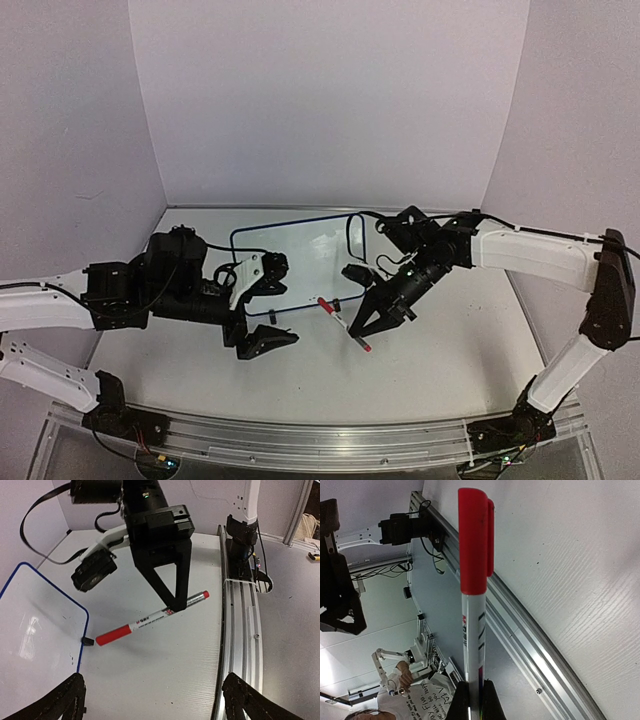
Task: Write a sentence on the whiteboard
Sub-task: Pass from the right arm to the left
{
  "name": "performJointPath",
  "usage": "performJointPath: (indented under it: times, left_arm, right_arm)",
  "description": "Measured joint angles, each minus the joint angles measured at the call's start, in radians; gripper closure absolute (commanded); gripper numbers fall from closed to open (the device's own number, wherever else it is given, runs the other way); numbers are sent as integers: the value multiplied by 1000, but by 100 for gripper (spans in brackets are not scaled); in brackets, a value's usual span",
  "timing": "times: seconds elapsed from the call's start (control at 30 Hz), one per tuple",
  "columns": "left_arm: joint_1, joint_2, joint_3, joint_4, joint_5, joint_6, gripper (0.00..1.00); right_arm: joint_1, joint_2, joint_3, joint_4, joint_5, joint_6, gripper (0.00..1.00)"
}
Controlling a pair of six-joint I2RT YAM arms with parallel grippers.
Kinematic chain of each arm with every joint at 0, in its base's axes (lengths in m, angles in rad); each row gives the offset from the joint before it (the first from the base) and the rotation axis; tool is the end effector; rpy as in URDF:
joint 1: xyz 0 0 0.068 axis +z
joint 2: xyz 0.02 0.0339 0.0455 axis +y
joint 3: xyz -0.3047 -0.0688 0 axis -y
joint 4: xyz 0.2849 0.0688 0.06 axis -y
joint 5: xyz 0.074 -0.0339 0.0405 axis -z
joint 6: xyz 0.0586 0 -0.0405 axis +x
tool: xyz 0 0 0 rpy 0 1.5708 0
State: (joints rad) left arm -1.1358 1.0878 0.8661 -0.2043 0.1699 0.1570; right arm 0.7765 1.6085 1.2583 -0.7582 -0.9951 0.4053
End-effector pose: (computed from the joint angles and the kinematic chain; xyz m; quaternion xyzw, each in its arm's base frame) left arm 0.1130 -0.2668 0.3248 0.5412 0.6409 -0.3167 0.4428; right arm 0.2273 0.2922 0.2818 0.2653 -0.8205 -0.4980 0.0916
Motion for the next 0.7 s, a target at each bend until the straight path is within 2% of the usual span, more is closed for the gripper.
performJointPath:
  times: [0.4, 0.5, 0.6, 0.7]
  left_arm:
    - [-61, 90, -2, 26, -103, 237, 8]
    - [-67, 93, -2, 30, -121, 262, 22]
    - [-79, 117, 5, 42, -133, 304, 28]
    - [-92, 150, 16, 50, -139, 325, 41]
  right_arm:
    - [52, 57, 77, -3, -221, 79, 100]
    - [63, 57, 77, -3, -243, 86, 100]
    - [72, 57, 77, -4, -275, 90, 100]
    - [72, 57, 77, -4, -292, 90, 100]
